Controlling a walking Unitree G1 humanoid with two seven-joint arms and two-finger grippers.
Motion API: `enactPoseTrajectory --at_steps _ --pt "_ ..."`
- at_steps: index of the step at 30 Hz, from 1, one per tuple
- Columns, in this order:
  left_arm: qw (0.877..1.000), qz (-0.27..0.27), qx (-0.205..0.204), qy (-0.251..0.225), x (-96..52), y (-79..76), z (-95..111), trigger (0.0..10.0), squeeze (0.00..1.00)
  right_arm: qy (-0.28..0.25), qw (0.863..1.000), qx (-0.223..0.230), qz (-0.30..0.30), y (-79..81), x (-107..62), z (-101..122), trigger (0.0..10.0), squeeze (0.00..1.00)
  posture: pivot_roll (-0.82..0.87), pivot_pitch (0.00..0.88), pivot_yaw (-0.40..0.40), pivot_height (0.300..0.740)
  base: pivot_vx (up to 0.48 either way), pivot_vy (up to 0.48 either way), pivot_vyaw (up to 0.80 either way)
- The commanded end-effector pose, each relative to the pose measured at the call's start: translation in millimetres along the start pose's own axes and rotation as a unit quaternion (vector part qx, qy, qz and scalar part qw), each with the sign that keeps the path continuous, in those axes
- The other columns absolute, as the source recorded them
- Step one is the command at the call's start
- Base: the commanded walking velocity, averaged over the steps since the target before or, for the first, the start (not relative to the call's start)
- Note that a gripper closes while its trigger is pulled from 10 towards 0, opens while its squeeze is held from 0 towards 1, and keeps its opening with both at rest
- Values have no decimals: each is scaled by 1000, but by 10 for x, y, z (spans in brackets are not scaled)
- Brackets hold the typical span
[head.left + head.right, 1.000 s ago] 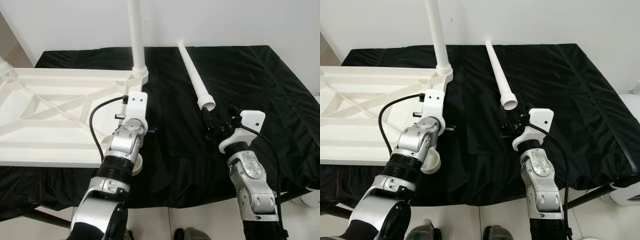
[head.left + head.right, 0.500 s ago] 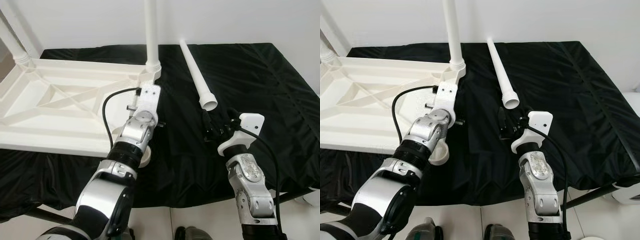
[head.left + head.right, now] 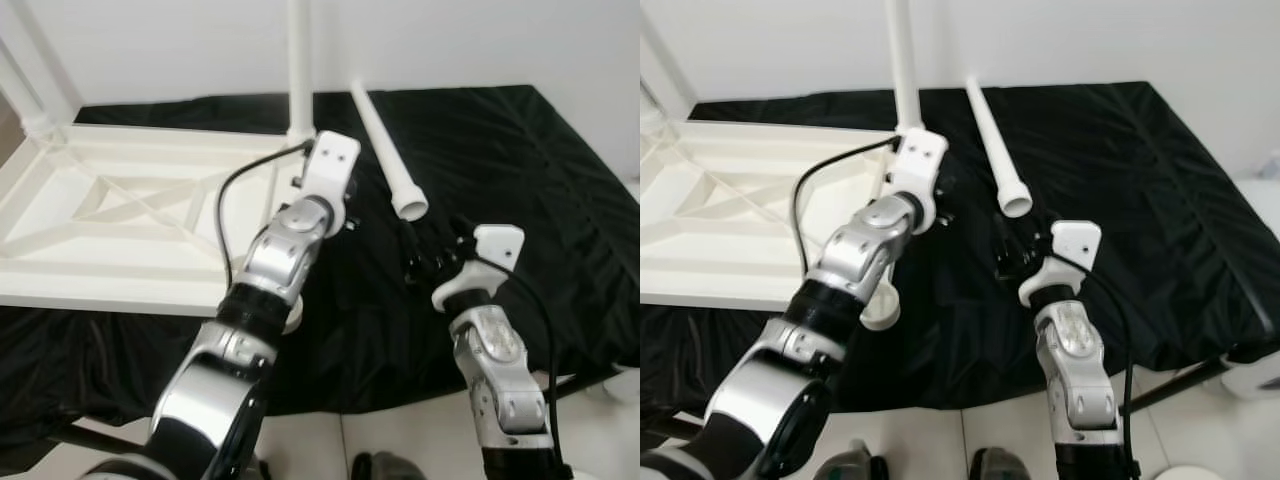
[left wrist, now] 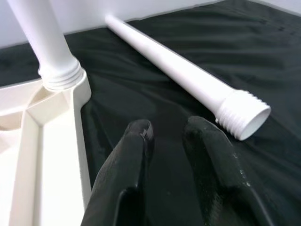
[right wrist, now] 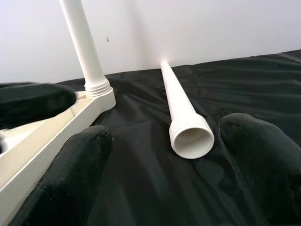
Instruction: Building children table
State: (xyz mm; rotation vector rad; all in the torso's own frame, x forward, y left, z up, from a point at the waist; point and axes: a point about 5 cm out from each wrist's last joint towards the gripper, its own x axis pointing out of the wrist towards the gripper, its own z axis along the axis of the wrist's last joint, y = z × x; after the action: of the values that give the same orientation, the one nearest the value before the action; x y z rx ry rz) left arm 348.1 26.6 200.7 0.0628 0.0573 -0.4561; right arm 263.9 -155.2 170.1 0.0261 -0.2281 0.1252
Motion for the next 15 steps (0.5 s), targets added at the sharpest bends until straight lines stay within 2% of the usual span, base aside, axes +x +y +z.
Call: enactPoseTrajectory --at_steps 1,2,3,4,5,6,7,10,12,15 --pt "999 -48 17 -19 -130 100 7 10000 0 2 1000 -3 4 -1 2 -15 10000 0 -10 54 10 740 0 0 0" --pt "999 -48 17 -19 -130 100 7 10000 0 2 1000 -3 4 -1 2 -15 10000 0 -10 54 10 740 0 0 0" --pt "998 -44 34 -19 -225 228 -35 10000 0 1 1000 -5 6 -2 10 -16 10000 0 -10 54 10 740 0 0 0" --pt "998 -44 34 -19 -225 228 -35 10000 0 1 1000 -5 6 -2 10 -16 10000 0 -10 54 10 740 0 0 0" --pt "998 -46 43 -19 -314 329 -65 10000 0 1 1000 -5 8 -4 16 -17 10000 0 -6 54 3 740 0 0 0" --pt "997 -47 51 -22 -385 407 -81 10000 420 1 1000 -6 10 -3 23 -18 10000 0 -6 54 3 740 0 0 0" --pt "997 -47 56 -20 -465 492 -110 10000 1000 2 1000 -2 17 0 28 -22 10000 0 5 51 -7 740 0 0 0" --pt "997 -51 59 -24 -553 560 -128 10000 1000 6 1000 1 20 -2 36 -39 10000 0 11 49 -13 740 0 0 0" --pt "996 -53 68 -30 -687 630 -143 10000 1000 6 1000 5 29 2 53 -57 10000 0 15 44 -19 740 0 0 0" --pt "992 -40 109 -59 -815 625 -106 10000 1000 7 999 7 35 12 77 -66 10000 0 20 36 -32 740 0 0 0"
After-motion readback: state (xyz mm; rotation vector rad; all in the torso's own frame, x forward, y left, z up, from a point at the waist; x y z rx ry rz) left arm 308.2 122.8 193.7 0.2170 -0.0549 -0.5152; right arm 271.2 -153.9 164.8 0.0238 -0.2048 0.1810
